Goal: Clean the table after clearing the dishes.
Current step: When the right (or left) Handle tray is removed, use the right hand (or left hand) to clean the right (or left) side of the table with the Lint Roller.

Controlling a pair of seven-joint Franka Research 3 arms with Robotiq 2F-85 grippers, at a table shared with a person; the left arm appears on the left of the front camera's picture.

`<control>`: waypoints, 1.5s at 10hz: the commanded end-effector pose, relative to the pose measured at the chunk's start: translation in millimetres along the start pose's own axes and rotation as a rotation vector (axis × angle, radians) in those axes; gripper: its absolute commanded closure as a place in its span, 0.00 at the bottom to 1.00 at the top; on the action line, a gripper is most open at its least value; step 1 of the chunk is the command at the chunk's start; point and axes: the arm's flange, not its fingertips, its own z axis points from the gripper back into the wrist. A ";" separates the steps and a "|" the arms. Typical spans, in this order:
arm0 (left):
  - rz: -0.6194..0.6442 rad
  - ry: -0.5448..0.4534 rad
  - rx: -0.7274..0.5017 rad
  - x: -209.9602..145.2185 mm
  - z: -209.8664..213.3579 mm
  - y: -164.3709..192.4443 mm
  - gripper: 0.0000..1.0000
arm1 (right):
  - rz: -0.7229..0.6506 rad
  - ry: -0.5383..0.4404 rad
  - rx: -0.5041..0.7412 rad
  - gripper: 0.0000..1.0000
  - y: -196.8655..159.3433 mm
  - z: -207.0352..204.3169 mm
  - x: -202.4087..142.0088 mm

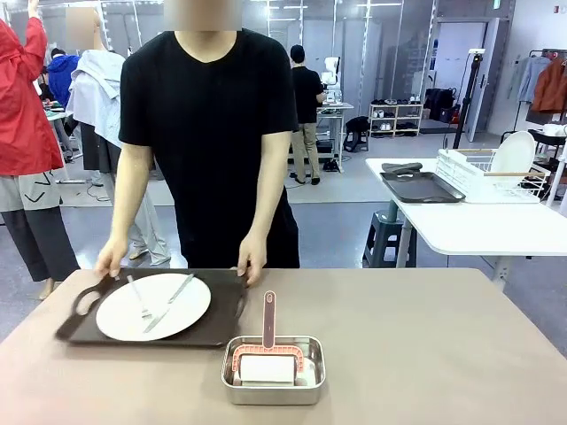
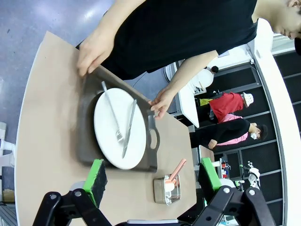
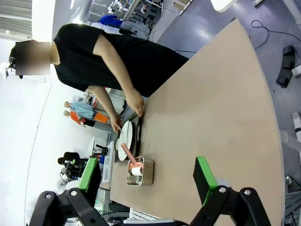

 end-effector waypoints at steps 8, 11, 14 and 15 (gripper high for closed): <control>-0.072 0.002 0.011 8.0 -9.2 -14.2 0.00 | 0.002 -0.013 0.009 0.00 0.1 -0.6 1.6; -0.378 0.161 0.062 45.4 -98.2 -120.4 0.00 | 0.002 -0.013 0.009 0.00 0.1 -0.6 1.6; -0.701 0.424 0.101 17.0 -219.5 -210.7 0.00 | 0.002 -0.013 0.009 0.00 0.1 -0.6 1.6; -0.806 0.490 0.124 -4.2 -258.6 -232.1 0.00 | 0.002 -0.013 0.009 0.00 0.1 -0.6 1.6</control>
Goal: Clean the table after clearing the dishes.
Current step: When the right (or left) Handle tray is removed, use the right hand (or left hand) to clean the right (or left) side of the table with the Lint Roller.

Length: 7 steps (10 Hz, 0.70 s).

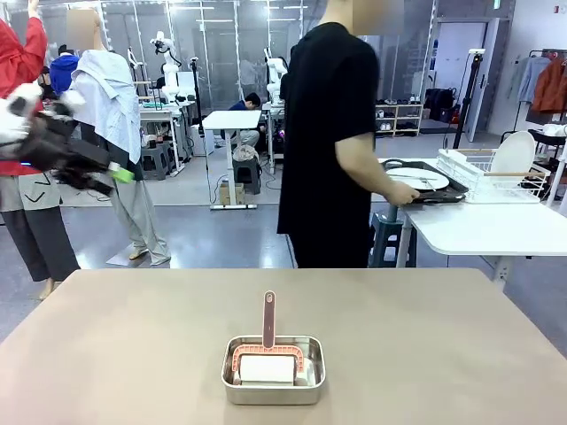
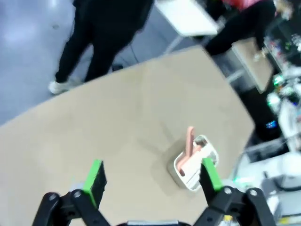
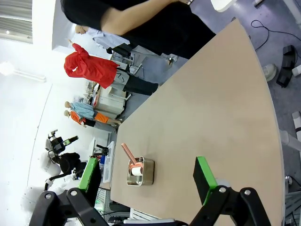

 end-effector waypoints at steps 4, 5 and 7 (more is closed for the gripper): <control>-0.260 0.207 0.002 3.7 -102.0 -58.3 0.00 | 0.005 -0.013 0.007 0.00 1.1 -0.1 1.5; -0.261 0.192 -0.024 1.0 -97.9 -58.8 0.00 | 0.005 -0.013 0.007 0.00 1.1 -0.1 1.5; -0.221 0.202 -0.022 9.8 -106.5 -62.1 0.00 | 0.005 -0.013 0.007 0.00 1.1 -0.1 1.5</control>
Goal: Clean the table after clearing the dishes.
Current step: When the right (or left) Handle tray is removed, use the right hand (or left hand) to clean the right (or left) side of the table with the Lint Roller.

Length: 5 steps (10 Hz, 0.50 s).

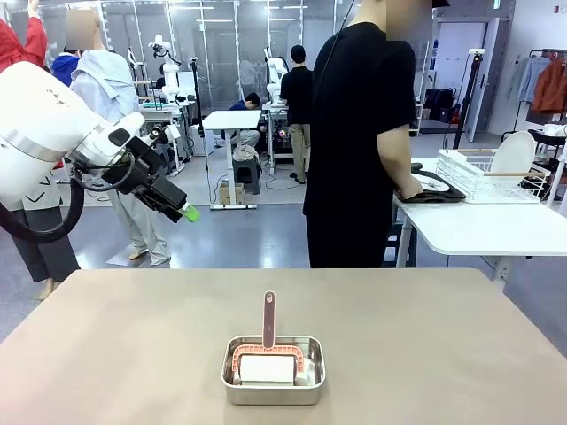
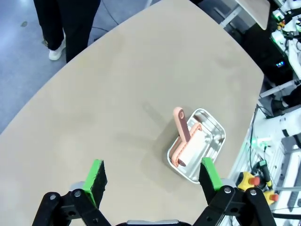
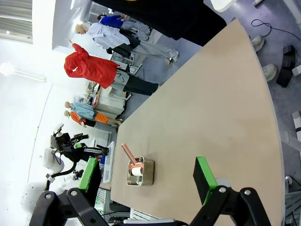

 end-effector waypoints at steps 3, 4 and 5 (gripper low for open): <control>0.014 -0.007 0.009 0.6 4.4 2.4 0.00 | 0.005 -0.012 0.007 0.00 1.4 -0.5 1.5; 0.008 -0.005 0.005 -1.4 3.6 3.9 0.00 | 0.005 -0.012 0.007 0.00 1.4 -0.5 1.5; -0.138 0.056 -0.024 19.0 -17.3 -6.3 0.00 | 0.005 -0.012 0.007 0.00 1.4 -0.5 1.5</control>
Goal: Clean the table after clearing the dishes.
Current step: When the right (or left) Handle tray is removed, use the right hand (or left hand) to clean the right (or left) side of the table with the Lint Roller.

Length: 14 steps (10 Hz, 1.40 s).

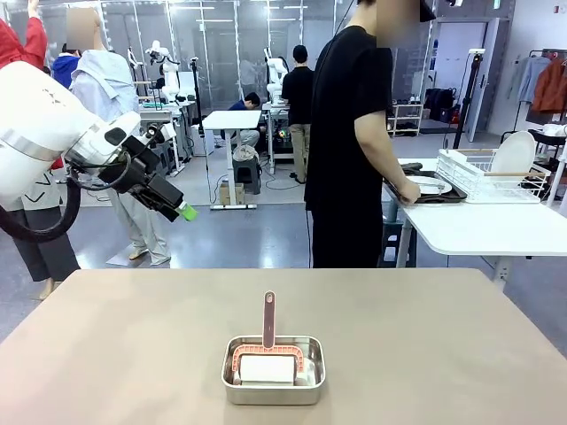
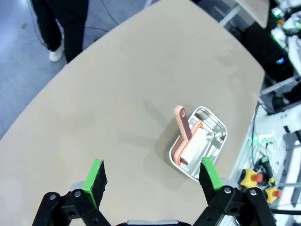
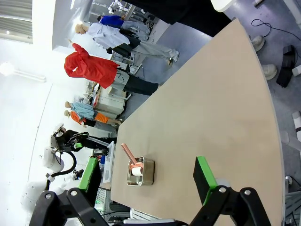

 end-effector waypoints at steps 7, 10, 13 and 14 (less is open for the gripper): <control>-0.572 0.529 -0.126 110.7 -167.1 -55.1 0.00 | 0.005 -0.012 0.007 0.00 1.4 -0.4 1.5; -0.619 0.639 -0.191 112.2 -212.5 -64.6 0.00 | 0.005 -0.012 0.007 0.00 1.4 -0.4 1.5; -0.658 0.667 -0.217 105.8 -240.7 -64.1 0.00 | 0.005 -0.012 0.007 0.00 1.4 -0.4 1.5; -0.670 0.706 -0.234 103.8 -250.2 -62.4 0.00 | 0.005 -0.012 0.007 0.00 1.4 -0.4 1.5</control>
